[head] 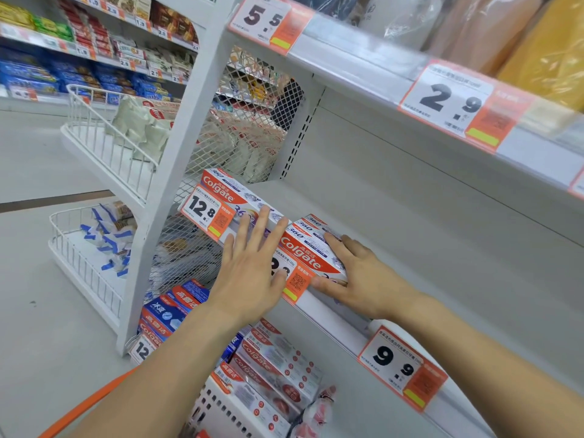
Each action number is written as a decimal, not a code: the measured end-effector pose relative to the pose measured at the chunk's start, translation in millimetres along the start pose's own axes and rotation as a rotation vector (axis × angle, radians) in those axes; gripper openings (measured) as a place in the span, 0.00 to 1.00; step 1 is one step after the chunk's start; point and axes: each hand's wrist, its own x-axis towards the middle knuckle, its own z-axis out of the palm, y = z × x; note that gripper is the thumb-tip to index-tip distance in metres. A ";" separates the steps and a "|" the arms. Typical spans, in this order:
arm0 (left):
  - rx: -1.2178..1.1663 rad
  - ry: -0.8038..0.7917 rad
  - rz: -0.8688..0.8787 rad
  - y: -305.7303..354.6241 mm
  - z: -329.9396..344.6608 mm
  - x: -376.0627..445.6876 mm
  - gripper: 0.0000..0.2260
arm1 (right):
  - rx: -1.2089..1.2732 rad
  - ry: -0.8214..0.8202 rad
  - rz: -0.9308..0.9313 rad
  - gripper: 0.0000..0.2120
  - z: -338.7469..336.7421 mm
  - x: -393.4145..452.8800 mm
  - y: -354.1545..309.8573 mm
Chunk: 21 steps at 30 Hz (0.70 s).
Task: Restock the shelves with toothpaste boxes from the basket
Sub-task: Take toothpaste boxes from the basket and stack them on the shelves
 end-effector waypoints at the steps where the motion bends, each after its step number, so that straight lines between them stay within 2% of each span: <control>1: -0.013 0.011 0.028 1.2 0.0 -2.4 0.38 | 0.011 -0.003 -0.006 0.50 0.9 0.6 0.6; 3: -0.025 0.047 0.086 4.4 -1.2 -8.9 0.38 | 0.019 0.007 -0.026 0.48 5.0 4.7 3.8; 7: -0.029 0.103 0.101 9.3 -3.4 -27.4 0.36 | 0.055 0.026 -0.039 0.52 12.7 12.6 10.6; 12: -0.026 0.070 0.069 16.2 -4.0 -55.2 0.30 | 0.129 0.096 -0.046 0.53 6.3 7.9 2.3; 14: -0.025 -0.006 0.036 19.1 -3.0 -64.9 0.23 | 0.254 0.299 -0.086 0.44 8.3 -11.5 -15.6; 16: -0.003 -0.168 -0.008 15.5 1.2 -77.1 0.15 | 0.522 0.632 -0.174 0.24 20.5 -45.2 -46.8; 17: 0.025 -0.272 -0.020 12.5 3.7 -85.6 0.13 | 0.649 0.723 -0.194 0.15 32.8 -64.5 -64.3; 18: 0.067 -0.387 -0.018 9.3 6.2 -95.1 0.13 | 0.744 0.703 -0.193 0.08 51.8 -82.0 -79.1; 19: 0.125 -0.509 -0.015 4.2 10.3 -105.9 0.15 | 0.805 0.583 -0.172 0.04 75.9 -97.1 -90.3; 21: 0.249 -0.728 -0.014 -4.9 21.4 -130.6 0.16 | 0.869 0.218 -0.064 0.02 134.3 -117.8 -98.6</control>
